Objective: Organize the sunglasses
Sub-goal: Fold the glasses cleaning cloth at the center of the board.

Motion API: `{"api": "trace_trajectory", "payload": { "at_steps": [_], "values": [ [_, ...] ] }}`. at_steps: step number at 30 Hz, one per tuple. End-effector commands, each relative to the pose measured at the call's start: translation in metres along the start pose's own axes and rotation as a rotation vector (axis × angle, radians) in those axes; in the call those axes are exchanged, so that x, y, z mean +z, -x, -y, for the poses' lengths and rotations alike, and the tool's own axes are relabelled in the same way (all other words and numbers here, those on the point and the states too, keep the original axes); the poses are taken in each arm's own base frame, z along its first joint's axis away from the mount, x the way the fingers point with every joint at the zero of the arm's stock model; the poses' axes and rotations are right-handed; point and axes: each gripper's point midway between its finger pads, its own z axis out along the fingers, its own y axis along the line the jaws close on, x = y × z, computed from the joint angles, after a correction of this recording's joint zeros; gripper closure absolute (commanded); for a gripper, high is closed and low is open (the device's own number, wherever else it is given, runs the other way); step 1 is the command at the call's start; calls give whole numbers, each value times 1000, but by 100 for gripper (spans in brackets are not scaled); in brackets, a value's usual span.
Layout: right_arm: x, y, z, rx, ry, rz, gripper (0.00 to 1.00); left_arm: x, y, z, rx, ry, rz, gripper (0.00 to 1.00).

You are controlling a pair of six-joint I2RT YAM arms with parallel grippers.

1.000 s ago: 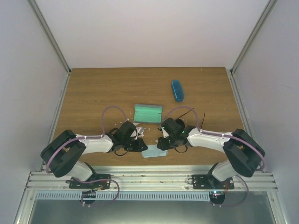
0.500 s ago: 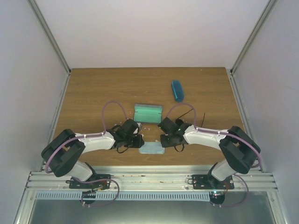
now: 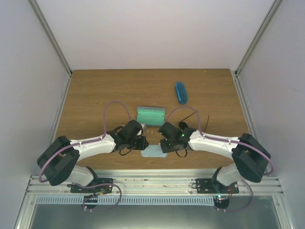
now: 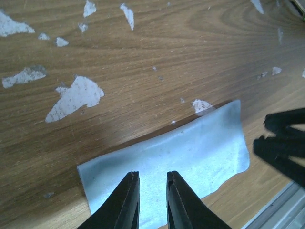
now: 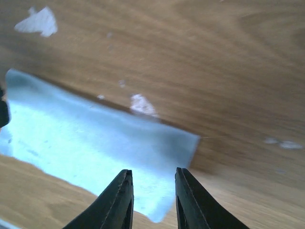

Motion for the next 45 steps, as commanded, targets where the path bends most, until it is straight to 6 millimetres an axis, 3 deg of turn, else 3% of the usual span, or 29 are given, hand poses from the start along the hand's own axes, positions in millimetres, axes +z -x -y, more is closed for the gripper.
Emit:
{"api": "trace_trajectory", "payload": {
  "at_steps": [1, 6, 11, 15, 20, 27, 36, 45],
  "values": [
    [18, -17, -28, -25, 103, -66, 74, 9, -9, -10, -30, 18, -6, 82],
    [26, -35, -19, -15, 73, -119, 75, 18, -19, -24, -58, 66, -38, 84],
    [22, -58, 14, 24, -40, -154, 75, 16, -25, -37, -66, 126, -48, 84],
    [8, -57, 37, 46, -150, -120, 75, 9, -22, -28, -61, 99, -43, 84],
    [-5, -40, 27, 67, -127, -50, 74, -8, -18, -13, -82, 52, -39, 76],
    [3, -28, 16, 90, -124, -38, 62, -20, -31, -30, -145, 117, -36, 64],
    [21, -19, 1, 71, -113, -54, 63, 0, -42, -32, -165, 94, -91, 65],
    [35, -33, -5, 67, -64, -107, 76, 8, -46, -31, -167, 89, -121, 73]
  ]
}}
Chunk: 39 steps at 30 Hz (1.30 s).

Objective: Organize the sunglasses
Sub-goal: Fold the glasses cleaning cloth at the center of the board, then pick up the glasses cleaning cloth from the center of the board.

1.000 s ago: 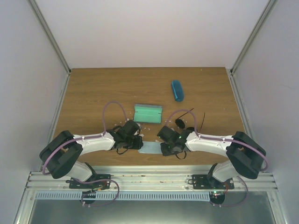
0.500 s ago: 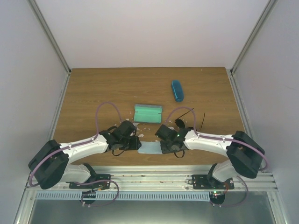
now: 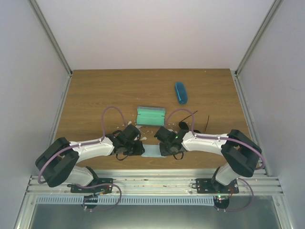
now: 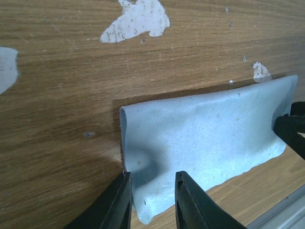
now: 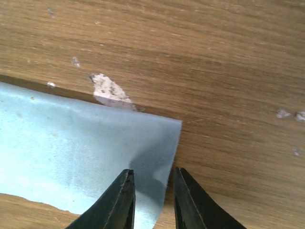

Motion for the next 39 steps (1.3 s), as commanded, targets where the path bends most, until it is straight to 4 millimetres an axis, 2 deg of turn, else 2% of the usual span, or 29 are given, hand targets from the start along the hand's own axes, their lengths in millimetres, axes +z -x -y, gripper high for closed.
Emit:
{"api": "trace_trajectory", "payload": {
  "at_steps": [1, 5, 14, 19, 25, 32, 39],
  "values": [
    [10, -9, -8, -8, 36, -33, 78, 8, -8, -4, -13, 18, -36, 73],
    [14, -13, -8, -11, 35, -48, 84, 12, -8, -5, -21, 29, -41, 76],
    [15, -15, -1, 9, 11, -46, 99, 14, -12, -19, -51, 101, -52, 82],
    [12, -14, 7, 24, -21, -29, 99, 6, -4, -21, -53, 131, -11, 83],
    [6, -14, 13, 38, -29, -6, 99, -7, 12, -6, -31, 100, 45, 74],
    [7, -16, 14, 40, -21, -6, 100, 11, 6, 0, -19, 114, -9, 77],
    [9, -18, 15, 42, -21, -9, 99, 18, -4, -19, -18, 287, -45, 85]
  ]
}}
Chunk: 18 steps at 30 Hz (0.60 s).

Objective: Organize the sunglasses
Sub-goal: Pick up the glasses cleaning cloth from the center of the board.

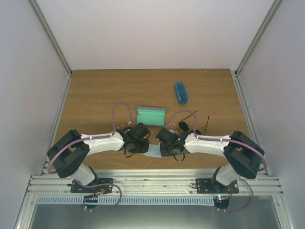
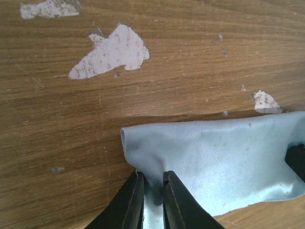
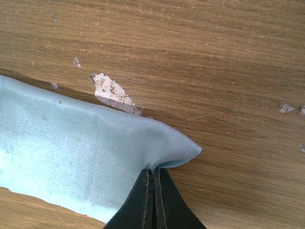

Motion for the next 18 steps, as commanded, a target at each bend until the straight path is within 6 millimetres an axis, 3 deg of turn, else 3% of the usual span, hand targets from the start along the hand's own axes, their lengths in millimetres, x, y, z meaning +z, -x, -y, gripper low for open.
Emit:
{"api": "trace_trajectory", "payload": {
  "at_steps": [1, 6, 11, 14, 18],
  "values": [
    [7, -16, 18, 4, -64, -35, 99, 8, -19, -36, -12, 192, -52, 86],
    [8, -16, 17, 11, -53, -31, 99, 13, -27, -48, 0, 276, -68, 88],
    [8, -15, 15, 21, -35, -17, 99, 23, -32, -46, 16, 294, -82, 100],
    [5, -11, 12, 23, -13, 6, 100, 20, -26, -35, 27, 253, -58, 100],
    [-6, 2, 5, 23, 21, 73, 99, 4, -4, -6, 43, 154, 24, 100]
  ]
}}
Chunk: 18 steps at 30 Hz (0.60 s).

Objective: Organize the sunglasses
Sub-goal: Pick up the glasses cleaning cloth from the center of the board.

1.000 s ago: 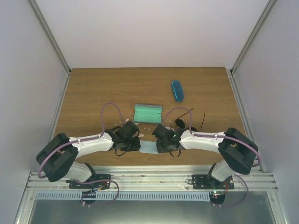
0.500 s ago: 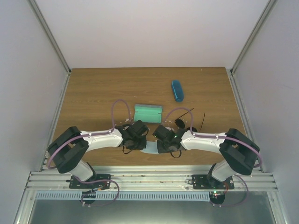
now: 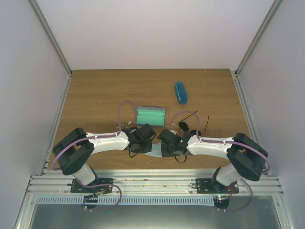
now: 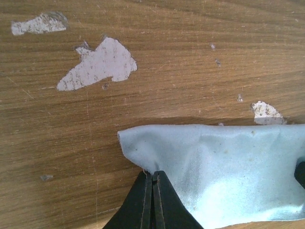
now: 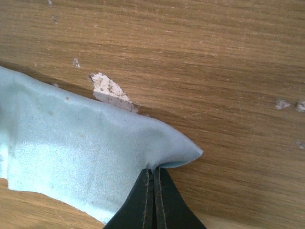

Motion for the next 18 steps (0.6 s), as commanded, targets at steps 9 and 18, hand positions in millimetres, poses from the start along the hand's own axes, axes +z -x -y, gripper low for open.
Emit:
{"api": "trace_trajectory", "payload": {
  "at_steps": [9, 18],
  "values": [
    [-56, 58, -19, 18, 87, 214, 99, -45, 47, 20, 47, -69, 121, 100],
    [-63, 115, -18, 14, 92, 261, 99, -66, 100, 20, 99, -101, 164, 100]
  ]
}}
